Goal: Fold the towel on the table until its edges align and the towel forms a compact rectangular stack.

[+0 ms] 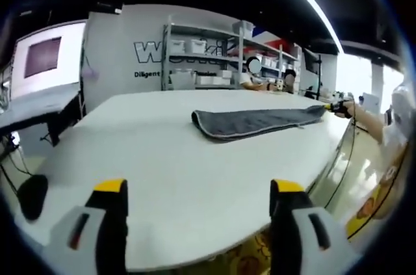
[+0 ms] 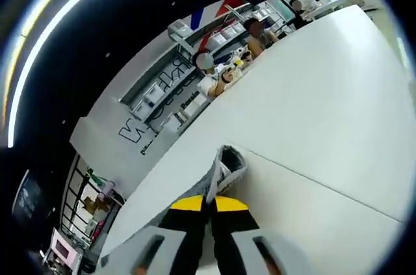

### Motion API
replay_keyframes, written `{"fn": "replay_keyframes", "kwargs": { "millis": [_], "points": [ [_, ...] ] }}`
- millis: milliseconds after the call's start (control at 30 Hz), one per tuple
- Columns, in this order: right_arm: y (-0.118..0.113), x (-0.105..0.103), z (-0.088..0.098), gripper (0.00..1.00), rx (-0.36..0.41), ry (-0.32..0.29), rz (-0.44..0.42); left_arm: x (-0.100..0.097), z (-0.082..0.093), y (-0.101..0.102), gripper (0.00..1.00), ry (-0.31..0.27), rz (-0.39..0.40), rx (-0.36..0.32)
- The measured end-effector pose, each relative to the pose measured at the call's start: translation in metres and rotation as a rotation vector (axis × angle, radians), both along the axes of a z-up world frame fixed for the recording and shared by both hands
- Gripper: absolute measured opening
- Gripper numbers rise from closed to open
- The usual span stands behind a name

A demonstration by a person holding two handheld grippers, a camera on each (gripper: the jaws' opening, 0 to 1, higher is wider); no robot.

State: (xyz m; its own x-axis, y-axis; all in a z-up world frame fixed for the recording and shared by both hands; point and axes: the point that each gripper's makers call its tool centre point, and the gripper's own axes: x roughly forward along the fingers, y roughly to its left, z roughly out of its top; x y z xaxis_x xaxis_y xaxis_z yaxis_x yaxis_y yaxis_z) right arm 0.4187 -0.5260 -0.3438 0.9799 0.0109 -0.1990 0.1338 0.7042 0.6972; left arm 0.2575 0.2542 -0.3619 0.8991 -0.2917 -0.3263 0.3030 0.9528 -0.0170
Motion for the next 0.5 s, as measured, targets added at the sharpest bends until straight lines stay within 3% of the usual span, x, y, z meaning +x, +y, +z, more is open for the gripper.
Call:
{"fn": "replay_keyframes", "kwargs": {
  "millis": [300,500],
  "points": [
    [0.057,0.012,0.053,0.03,-0.011,-0.077,0.111,0.004,-0.005,-0.002,0.99,0.018,-0.120,0.086],
    [0.119,0.022,0.079,0.03,-0.030,-0.091,0.192,0.010,-0.013,0.001,0.99,0.031,-0.237,0.113]
  ]
}}
